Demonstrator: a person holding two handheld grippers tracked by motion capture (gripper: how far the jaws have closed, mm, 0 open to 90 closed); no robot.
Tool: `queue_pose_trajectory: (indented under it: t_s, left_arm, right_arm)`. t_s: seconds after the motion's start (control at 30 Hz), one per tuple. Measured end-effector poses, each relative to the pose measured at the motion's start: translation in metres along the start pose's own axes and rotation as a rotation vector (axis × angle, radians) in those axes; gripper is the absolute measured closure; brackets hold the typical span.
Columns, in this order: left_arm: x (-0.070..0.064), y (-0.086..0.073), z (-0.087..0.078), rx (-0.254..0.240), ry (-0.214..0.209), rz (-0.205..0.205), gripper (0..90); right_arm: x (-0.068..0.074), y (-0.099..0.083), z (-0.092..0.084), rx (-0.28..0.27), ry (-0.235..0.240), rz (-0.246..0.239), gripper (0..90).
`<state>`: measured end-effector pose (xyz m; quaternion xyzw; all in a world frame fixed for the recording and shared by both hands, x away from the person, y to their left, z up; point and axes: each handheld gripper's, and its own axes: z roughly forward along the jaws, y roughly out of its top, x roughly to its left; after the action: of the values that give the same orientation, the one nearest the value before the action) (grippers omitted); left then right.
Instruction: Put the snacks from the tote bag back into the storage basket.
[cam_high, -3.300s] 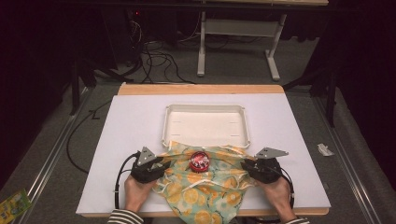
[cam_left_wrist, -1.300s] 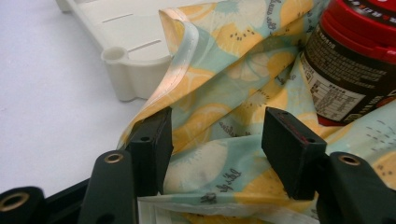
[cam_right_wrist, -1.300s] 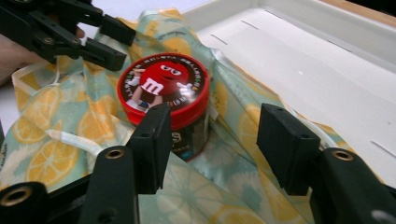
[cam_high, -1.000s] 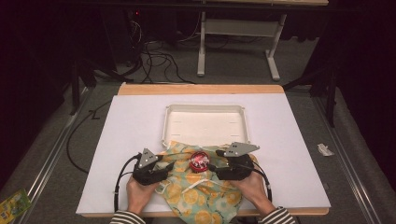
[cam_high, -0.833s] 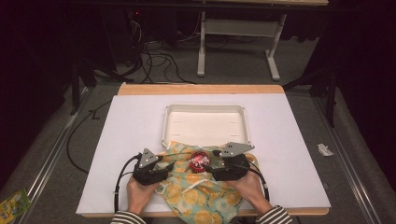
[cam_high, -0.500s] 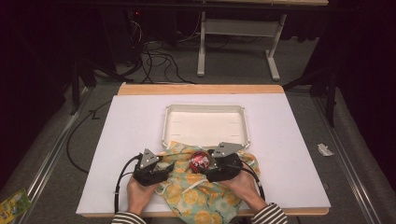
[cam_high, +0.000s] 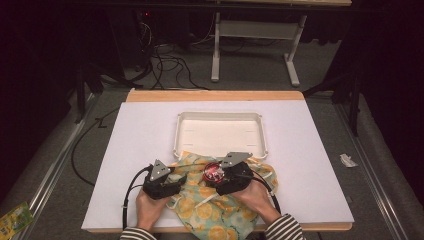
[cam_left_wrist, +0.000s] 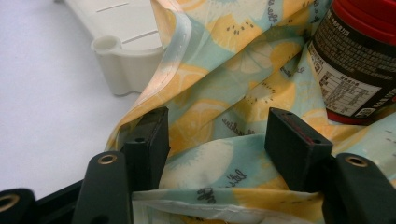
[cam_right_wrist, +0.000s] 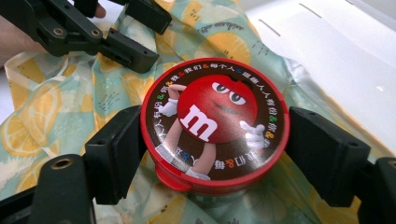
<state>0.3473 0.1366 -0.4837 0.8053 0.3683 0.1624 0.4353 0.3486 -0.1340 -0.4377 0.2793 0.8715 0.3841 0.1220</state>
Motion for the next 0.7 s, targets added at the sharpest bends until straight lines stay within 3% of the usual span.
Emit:
queue_pose_trajectory:
  t_s: [0.7]
  left_arm:
    - [-0.0001,0.0000,0.0000,0.000,-0.002,0.001,40.5]
  right_arm:
    - [0.0049,-0.0016,-0.0018,-0.001,-0.023,-0.016,26.0]
